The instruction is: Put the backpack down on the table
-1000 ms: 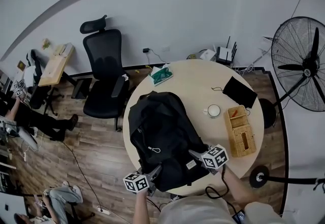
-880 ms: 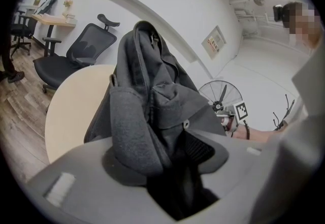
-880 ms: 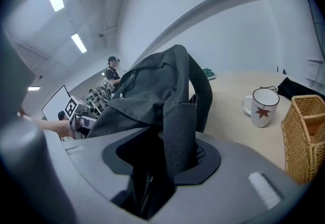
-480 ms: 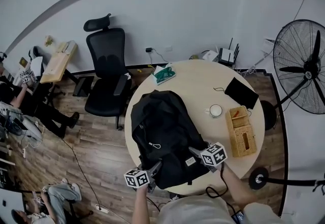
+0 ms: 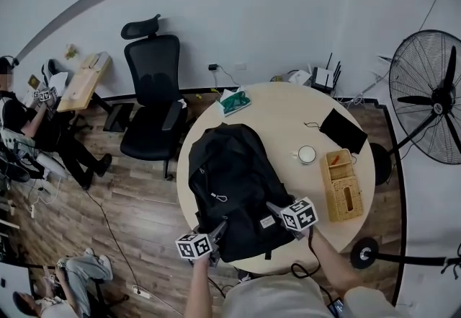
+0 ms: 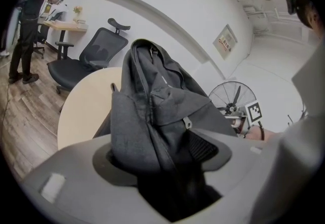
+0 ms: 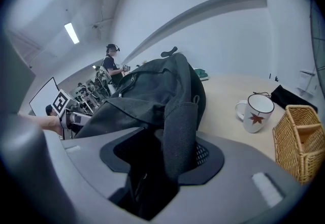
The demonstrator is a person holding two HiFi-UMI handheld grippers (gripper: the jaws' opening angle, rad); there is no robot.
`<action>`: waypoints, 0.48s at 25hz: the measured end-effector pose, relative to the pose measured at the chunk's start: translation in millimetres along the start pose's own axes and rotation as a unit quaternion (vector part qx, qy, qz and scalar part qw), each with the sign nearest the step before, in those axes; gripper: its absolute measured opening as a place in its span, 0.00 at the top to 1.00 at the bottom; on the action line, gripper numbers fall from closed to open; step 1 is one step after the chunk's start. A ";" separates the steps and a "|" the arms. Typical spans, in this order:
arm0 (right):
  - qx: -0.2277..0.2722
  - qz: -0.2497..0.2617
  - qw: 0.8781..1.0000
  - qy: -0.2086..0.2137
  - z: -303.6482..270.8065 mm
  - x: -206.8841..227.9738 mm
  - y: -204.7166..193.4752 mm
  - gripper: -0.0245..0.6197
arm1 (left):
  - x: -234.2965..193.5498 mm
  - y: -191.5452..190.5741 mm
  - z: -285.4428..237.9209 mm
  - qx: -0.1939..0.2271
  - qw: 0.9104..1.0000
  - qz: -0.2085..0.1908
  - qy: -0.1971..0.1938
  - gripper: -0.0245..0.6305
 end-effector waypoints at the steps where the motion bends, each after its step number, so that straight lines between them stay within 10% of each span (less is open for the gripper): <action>1: -0.001 0.001 1.000 -0.005 -0.7 0.4 0.6 0.65 | -1.7 0.3 0.6 0.000 1.000 0.002 0.008 0.45; 12: 0.003 0.022 0.996 -0.084 18.4 18.8 1.6 0.64 | -23.9 -4.2 19.9 0.015 0.998 0.030 0.055 0.42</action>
Point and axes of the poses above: the fingertips, and each gripper's own axes: z backward along the fingers, x to its right, y out of its top, the point moved 5 cm from there along z, backward along the fingers, and after that the axes turned 9 degrees about -x, right-handed, at the moved point
